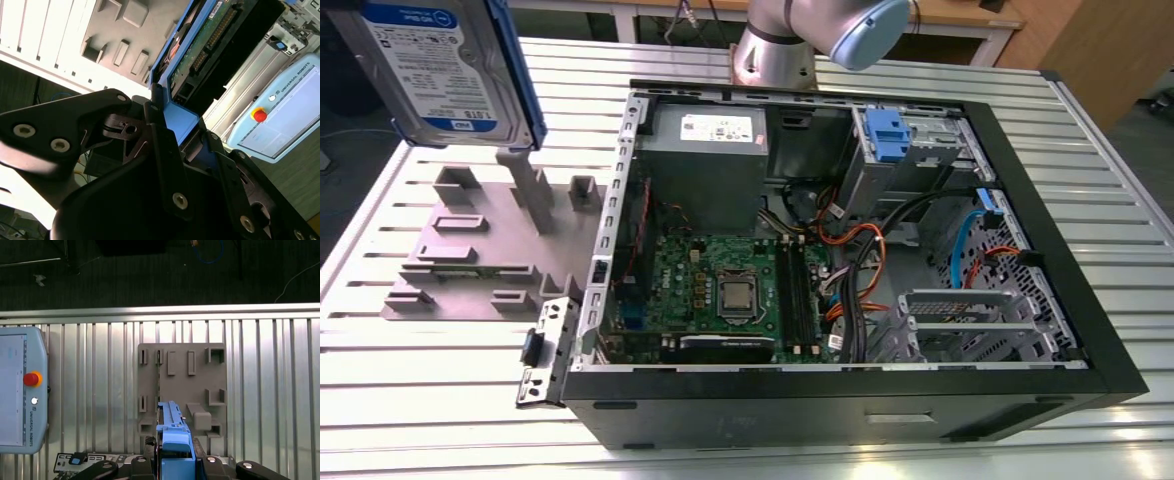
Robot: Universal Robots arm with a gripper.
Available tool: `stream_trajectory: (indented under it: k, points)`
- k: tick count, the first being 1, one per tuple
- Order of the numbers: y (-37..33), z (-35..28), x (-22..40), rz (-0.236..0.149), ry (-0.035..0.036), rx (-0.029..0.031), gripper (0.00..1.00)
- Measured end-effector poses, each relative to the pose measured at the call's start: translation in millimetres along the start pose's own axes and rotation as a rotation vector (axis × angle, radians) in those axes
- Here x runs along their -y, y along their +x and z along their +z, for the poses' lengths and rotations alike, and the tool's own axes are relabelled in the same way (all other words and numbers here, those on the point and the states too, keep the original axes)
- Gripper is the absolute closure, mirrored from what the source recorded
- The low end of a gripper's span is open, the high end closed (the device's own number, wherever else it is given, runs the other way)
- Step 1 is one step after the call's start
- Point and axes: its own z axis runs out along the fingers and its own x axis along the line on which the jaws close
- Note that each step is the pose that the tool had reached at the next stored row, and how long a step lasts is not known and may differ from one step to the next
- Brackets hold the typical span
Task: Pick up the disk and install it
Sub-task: 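Pick up the disk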
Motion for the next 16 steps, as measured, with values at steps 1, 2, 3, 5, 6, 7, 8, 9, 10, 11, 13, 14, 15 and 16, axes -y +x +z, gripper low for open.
stream_trajectory:
  k: [1,2,3,5,6,7,8,9,10,11,13,14,15,16]
  points:
    - [0.0,0.0,0.3,0.0,0.0,0.0,0.64]
    - [0.0,0.0,0.5,0.0,0.0,0.0,0.64]
    - [0.0,0.0,0.8,0.0,0.0,0.0,0.64]
    - [0.0,0.0,1.3,0.0,0.0,0.0001,0.64]
    - [0.0,-0.1,1.5,0.0,-0.0001,0.0,0.64]
    - [-0.1,-0.1,1.8,0.0,-0.0001,0.0,0.64]
    - [-0.1,-0.1,2.1,0.0,-0.0001,0.0,0.64]
    - [-0.1,-0.1,2.3,0.0,0.0,0.0,0.64]
    - [-0.1,0.0,2.5,0.0,0.0,0.0001,0.64]
    - [-0.1,0.0,2.8,0.0,0.0,0.0,0.64]
    - [-0.1,-0.1,3.2,0.0,-0.0001,0.0,0.64]
    - [-0.1,-0.1,3.5,0.0,0.0,0.0,0.64]
    - [-0.1,-0.1,3.7,0.0,0.0,0.0,0.64]
    - [-0.1,-0.1,3.9,0.0,-0.0001,0.0,0.64]
